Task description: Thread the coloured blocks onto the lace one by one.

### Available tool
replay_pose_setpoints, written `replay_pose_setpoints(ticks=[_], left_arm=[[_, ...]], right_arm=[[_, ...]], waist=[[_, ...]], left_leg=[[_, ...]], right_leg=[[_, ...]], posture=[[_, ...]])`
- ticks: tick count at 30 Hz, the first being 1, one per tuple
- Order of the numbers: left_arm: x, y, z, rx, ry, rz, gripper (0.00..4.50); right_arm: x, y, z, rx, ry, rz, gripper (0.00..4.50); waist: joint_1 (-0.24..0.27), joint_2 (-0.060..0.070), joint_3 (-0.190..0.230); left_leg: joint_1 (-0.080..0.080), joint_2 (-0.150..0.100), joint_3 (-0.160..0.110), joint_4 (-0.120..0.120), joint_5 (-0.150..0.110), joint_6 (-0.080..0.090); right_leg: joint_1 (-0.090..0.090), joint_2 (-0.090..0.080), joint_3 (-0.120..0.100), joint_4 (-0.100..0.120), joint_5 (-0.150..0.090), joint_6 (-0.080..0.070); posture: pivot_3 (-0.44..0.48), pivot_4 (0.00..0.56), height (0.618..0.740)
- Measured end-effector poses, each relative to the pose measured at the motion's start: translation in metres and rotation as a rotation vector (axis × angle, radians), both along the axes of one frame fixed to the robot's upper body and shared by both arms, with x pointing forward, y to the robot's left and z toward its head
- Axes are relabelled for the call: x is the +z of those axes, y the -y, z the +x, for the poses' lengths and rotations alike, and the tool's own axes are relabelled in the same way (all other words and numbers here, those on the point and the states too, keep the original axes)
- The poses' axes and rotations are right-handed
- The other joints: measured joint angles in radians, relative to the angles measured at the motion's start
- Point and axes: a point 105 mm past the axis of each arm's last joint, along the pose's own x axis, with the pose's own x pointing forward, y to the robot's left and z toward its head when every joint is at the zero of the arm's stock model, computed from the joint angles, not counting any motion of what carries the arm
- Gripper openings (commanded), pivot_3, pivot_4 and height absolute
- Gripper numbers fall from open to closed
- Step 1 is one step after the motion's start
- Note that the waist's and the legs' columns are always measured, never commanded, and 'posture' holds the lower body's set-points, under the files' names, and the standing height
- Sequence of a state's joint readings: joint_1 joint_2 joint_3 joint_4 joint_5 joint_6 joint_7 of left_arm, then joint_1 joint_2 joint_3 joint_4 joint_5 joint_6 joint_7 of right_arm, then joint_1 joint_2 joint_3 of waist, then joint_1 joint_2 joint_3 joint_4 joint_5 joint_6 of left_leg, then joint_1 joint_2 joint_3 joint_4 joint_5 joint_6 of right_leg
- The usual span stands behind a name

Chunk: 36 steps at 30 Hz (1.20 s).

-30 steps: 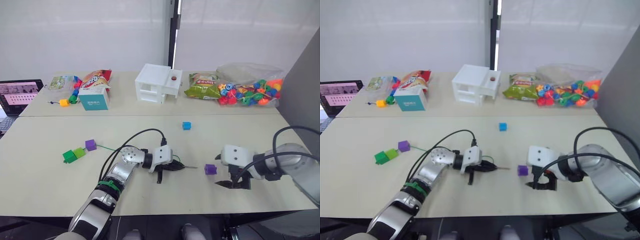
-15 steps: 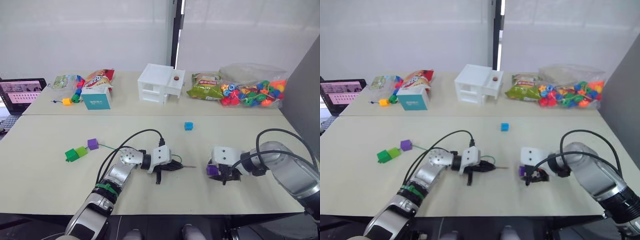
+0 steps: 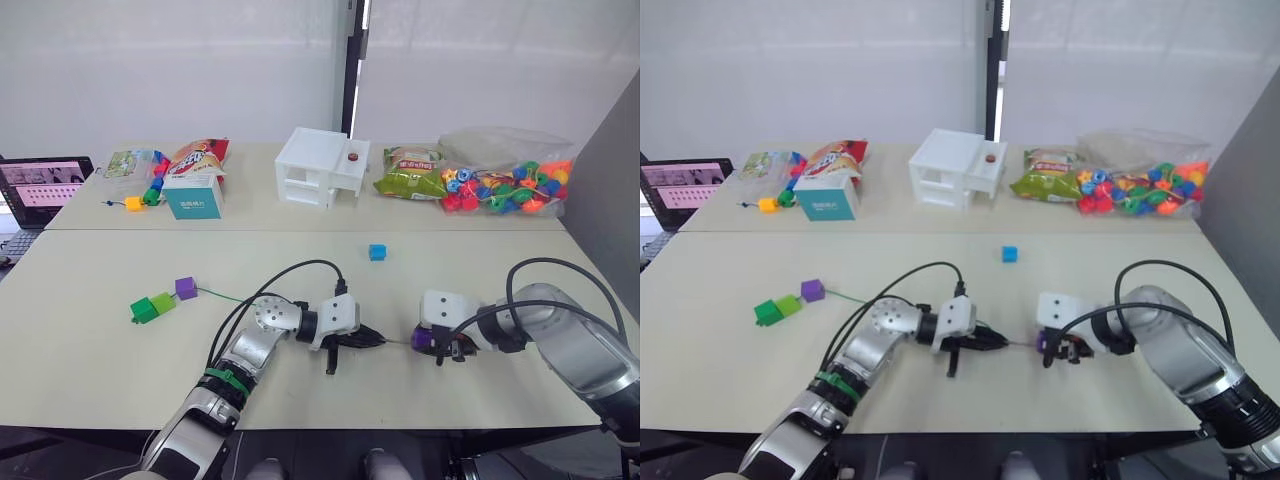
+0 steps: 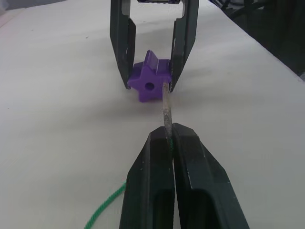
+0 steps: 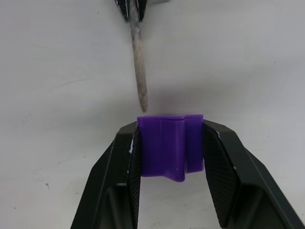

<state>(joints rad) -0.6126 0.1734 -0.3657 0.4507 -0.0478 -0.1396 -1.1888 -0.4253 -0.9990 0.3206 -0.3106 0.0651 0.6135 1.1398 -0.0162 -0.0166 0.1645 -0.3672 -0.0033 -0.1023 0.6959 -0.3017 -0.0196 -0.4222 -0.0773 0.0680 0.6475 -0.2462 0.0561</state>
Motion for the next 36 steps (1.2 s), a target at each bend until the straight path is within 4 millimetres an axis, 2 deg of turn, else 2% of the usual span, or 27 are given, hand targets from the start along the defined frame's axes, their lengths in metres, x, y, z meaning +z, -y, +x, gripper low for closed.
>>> replay_pose_setpoints(ticks=[16, 30, 35, 36], left_arm=[[0.001, 0.006, 0.009, 0.000, 0.033, 0.018, 0.00], [-0.001, 0.032, 0.001, -0.066, 0.061, 0.020, 0.00], [0.000, 0.035, 0.003, -0.074, 0.077, 0.041, 0.00], [0.000, 0.035, 0.004, -0.072, 0.075, 0.041, 0.32]], right_arm=[[0.000, -0.002, -0.004, -0.022, -0.009, 0.017, 1.33], [0.002, -0.012, -0.007, -0.011, -0.024, 0.058, 1.33], [0.001, -0.011, -0.007, -0.035, -0.025, 0.057, 1.33], [0.001, -0.011, -0.006, -0.037, -0.024, 0.058, 1.33]], waist=[[0.002, 0.000, 0.000], [0.003, 0.000, 0.000], [0.003, 0.000, 0.000], [0.003, 0.000, 0.000]], left_leg=[[0.000, 0.000, 0.000, 0.000, 0.000, 0.000], [0.000, 0.000, 0.000, 0.000, 0.000, 0.000], [0.000, -0.001, 0.000, 0.000, 0.000, 0.000], [0.000, -0.001, 0.000, 0.000, 0.000, 0.000]], right_leg=[[0.000, 0.000, 0.000, 0.000, 0.000, 0.000], [0.000, 0.000, 0.000, 0.000, 0.000, 0.000], [0.000, 0.000, 0.000, 0.000, 0.000, 0.000], [0.000, 0.000, 0.000, 0.000, 0.000, 0.000]], posture=[[0.000, 0.150, 0.740], [0.000, 0.150, 0.740], [0.000, 0.150, 0.740], [0.000, 0.150, 0.740]])
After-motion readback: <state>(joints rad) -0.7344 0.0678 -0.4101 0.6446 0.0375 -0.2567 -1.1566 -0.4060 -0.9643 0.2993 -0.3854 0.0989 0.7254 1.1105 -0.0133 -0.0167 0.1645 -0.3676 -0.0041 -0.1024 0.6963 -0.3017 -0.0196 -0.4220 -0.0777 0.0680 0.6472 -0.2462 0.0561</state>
